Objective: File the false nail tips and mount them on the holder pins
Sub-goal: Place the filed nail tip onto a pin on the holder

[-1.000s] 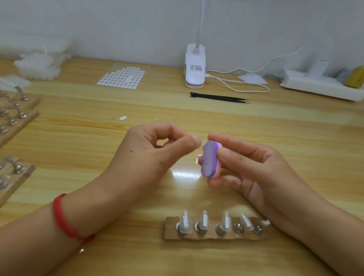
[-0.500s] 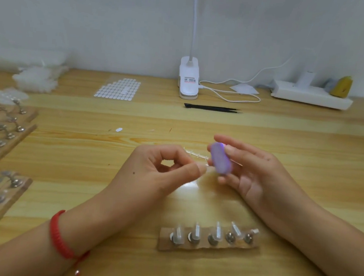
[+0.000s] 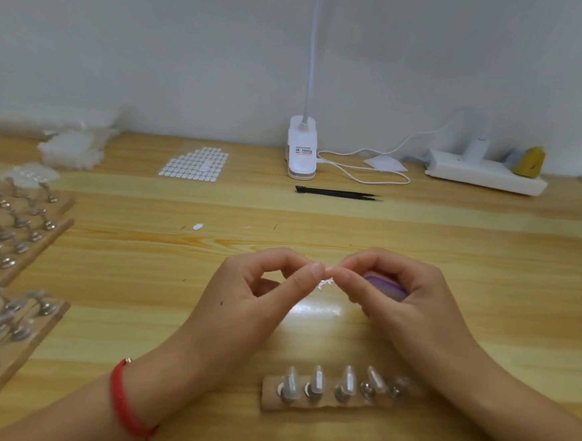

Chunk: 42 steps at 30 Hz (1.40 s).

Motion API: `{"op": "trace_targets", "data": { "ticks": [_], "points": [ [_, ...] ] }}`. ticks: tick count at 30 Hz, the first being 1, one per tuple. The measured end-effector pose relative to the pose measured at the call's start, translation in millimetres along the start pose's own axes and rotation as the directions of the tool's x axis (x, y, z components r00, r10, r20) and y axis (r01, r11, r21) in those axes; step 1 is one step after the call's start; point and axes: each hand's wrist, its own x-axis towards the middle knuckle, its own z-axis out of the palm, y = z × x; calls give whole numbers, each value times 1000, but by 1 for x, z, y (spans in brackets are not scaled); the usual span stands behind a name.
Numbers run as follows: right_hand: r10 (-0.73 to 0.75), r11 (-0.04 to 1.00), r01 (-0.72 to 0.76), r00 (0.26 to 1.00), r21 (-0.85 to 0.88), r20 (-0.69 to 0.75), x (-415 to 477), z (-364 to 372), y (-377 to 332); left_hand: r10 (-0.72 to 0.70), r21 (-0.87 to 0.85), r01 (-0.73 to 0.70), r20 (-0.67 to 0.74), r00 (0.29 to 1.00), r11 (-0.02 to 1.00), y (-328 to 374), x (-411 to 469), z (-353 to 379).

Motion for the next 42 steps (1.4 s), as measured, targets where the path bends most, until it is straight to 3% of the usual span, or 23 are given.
{"op": "trace_targets", "data": {
  "ticks": [5, 10, 17, 19, 22, 25, 27, 31, 37, 42],
  "points": [
    [-142, 974, 138, 990, -180, -9, -1, -2, 4, -60, -39, 60, -5, 998, 997, 0, 2, -2],
    [-323, 878, 305, 946, -369, 12, 2, -3, 4, -144, -54, 143, -23, 989, 988, -4, 2, 0],
    [-495, 620, 473, 855, -625, 156, 3, -10, -3, -235, -70, 244, 119, 965, 967, 1, 3, -6],
    [-497, 606, 474, 853, -639, 161, 2, -10, -7, -235, -75, 248, 141, 962, 966, 1, 3, -6],
    [-338, 785, 373, 927, -495, 163, -1, -14, -18, -218, -115, 234, 133, 967, 966, -1, 3, -7],
    [-79, 871, 255, 916, -419, 394, -6, -44, -37, -245, -188, 255, 72, 967, 949, -4, 7, -8],
    [73, 841, 221, 858, -494, 508, -11, -65, -49, -260, -195, 265, 51, 964, 944, -6, 9, -8],
    [262, 734, 162, 828, -660, 495, -23, -78, -58, -249, -117, 255, 65, 966, 960, -9, 8, -5],
    [312, 670, 41, 890, -741, 332, -32, -66, -56, -239, -101, 242, 40, 970, 965, -7, 6, -3],
    [378, 612, -67, 900, -788, 217, -37, -54, -60, -228, -73, 230, 35, 973, 971, -6, 5, -1]
  ]
}}
